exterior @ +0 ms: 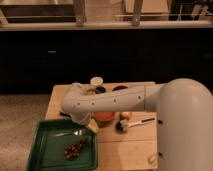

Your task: Place grapes in table surface

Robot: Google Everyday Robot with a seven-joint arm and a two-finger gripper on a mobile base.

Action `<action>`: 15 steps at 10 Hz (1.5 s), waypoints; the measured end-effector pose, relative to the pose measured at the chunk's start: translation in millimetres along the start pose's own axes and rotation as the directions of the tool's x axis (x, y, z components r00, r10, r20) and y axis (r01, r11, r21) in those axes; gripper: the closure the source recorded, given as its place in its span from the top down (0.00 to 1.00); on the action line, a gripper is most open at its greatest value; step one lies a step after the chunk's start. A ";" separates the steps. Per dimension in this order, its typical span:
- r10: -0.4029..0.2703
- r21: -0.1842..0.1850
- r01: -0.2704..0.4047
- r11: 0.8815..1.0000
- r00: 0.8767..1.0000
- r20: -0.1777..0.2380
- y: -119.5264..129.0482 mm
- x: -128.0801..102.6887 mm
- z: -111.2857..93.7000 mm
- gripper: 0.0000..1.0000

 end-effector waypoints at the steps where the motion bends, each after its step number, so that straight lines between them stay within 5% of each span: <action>1: 0.008 0.015 -0.008 1.000 1.000 0.009 2.4 -2.5 -7.4 0.80; 6: -0.024 0.054 0.019 0.998 0.995 0.092 1.7 -48.0 -23.5 0.80; 11: -0.032 0.027 0.028 0.999 0.989 0.141 -14.9 -98.6 -19.7 0.80; 14: 0.127 0.015 -0.130 0.991 0.982 0.141 -11.6 -104.6 -10.4 0.80; 15: 0.169 0.036 -0.175 0.984 0.977 0.133 -10.5 -105.3 -6.7 0.80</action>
